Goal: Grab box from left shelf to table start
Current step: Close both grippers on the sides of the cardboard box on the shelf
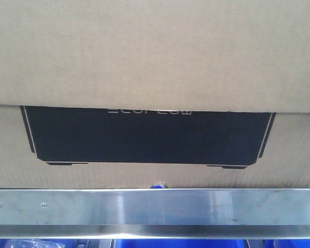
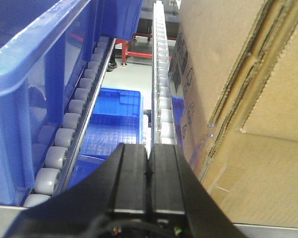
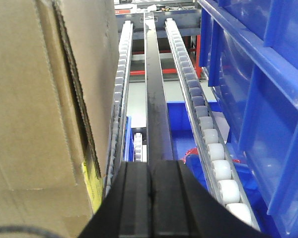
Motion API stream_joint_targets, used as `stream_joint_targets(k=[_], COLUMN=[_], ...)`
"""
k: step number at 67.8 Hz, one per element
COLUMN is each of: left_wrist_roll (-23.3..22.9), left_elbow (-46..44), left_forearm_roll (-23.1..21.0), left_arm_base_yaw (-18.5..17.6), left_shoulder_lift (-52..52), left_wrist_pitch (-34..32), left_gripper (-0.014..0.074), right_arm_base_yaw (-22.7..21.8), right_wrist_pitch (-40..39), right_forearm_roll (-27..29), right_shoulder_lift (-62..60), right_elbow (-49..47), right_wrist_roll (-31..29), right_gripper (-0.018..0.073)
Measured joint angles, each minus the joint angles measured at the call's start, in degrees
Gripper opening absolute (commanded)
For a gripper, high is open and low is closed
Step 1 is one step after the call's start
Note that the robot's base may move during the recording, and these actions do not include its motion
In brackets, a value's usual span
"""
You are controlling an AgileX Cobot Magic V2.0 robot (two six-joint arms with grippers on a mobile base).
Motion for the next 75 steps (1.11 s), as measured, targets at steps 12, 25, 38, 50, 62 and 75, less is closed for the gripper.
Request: stream_joint_targets(k=[12, 25, 38, 50, 62, 75], left_wrist_roll=[0.0, 0.0, 0.0, 0.0, 0.0, 0.0], left_elbow=[0.0, 0.0, 0.0, 0.0, -0.3, -10.1], left_forearm_roll=[0.0, 0.0, 0.0, 0.0, -1.3, -1.7], left_arm_base_yaw=[0.0, 0.0, 0.0, 0.0, 0.0, 0.0], left_shoulder_lift=[0.0, 0.0, 0.0, 0.0, 0.0, 0.5], left_wrist_pitch=[0.0, 0.0, -0.2, -4.4, -13.8, -7.1], left_gripper=[-0.0099, -0.0099, -0.0099, -0.0099, -0.0099, -0.0099], right_arm_base_yaw=[0.0, 0.0, 0.0, 0.0, 0.0, 0.0], right_wrist_pitch=[0.0, 0.0, 0.0, 0.0, 0.0, 0.0], right_forearm_roll=[0.0, 0.0, 0.0, 0.0, 0.0, 0.0], right_shoulder_lift=[0.0, 0.0, 0.0, 0.0, 0.0, 0.0], right_elbow=[0.0, 0.0, 0.0, 0.0, 0.0, 0.0], right_wrist_roll=[0.0, 0.0, 0.0, 0.0, 0.0, 0.0], right_gripper=[0.0057, 0.0057, 0.0057, 0.0057, 0.0057, 0.0057])
